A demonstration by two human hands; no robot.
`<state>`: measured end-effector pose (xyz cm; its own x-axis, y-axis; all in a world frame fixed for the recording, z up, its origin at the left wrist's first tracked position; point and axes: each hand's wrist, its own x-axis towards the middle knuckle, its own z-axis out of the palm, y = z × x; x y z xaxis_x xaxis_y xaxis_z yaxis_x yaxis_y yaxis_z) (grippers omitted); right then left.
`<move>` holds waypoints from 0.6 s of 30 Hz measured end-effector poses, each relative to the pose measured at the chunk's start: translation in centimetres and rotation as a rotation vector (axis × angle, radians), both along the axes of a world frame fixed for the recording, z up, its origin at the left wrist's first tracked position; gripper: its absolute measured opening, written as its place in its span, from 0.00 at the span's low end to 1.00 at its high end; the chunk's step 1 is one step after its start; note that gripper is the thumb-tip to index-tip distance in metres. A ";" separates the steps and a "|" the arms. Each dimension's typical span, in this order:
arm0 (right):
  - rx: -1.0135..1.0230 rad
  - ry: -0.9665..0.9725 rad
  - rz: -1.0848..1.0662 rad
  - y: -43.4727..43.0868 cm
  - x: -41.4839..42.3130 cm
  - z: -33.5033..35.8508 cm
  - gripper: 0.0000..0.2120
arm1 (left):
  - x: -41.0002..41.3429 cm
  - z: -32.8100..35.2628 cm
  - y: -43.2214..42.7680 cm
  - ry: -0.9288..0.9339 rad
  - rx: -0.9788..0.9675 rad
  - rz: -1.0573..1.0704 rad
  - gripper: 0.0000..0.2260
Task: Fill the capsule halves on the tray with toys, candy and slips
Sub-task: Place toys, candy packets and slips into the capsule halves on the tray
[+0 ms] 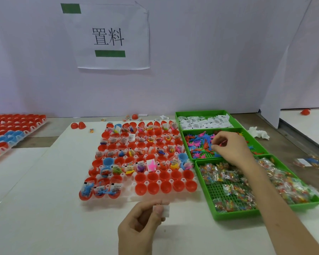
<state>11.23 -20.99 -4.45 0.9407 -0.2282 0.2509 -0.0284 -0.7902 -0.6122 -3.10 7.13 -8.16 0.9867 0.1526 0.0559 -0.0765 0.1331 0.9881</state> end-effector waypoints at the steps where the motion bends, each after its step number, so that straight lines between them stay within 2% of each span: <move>1: 0.015 -0.039 -0.013 0.0 -0.1 0.1 0.07 | 0.0 -0.1 0.0 0.008 -0.014 0.008 0.10; 6: 0.060 -0.171 -0.002 0.0 -0.1 0.2 0.06 | 0.0 0.0 0.0 0.033 -0.047 0.049 0.07; 10: 0.054 -0.194 -0.015 0.0 0.0 0.4 0.06 | 0.0 -0.2 0.0 0.036 -0.048 0.043 0.07; 13: 0.041 -0.180 -0.003 0.1 -0.1 0.3 0.07 | 0.2 -0.2 0.1 0.068 -0.016 0.011 0.13; 18: 0.061 -0.195 0.029 0.6 -0.4 0.4 0.07 | 0.1 -0.1 0.2 0.054 -0.014 0.001 0.14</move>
<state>10.85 -20.42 -4.09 0.8822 -0.2222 0.4152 0.1175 -0.7499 -0.6510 -3.02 7.33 -8.24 0.9881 0.1536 0.0009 -0.0237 0.1465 0.9889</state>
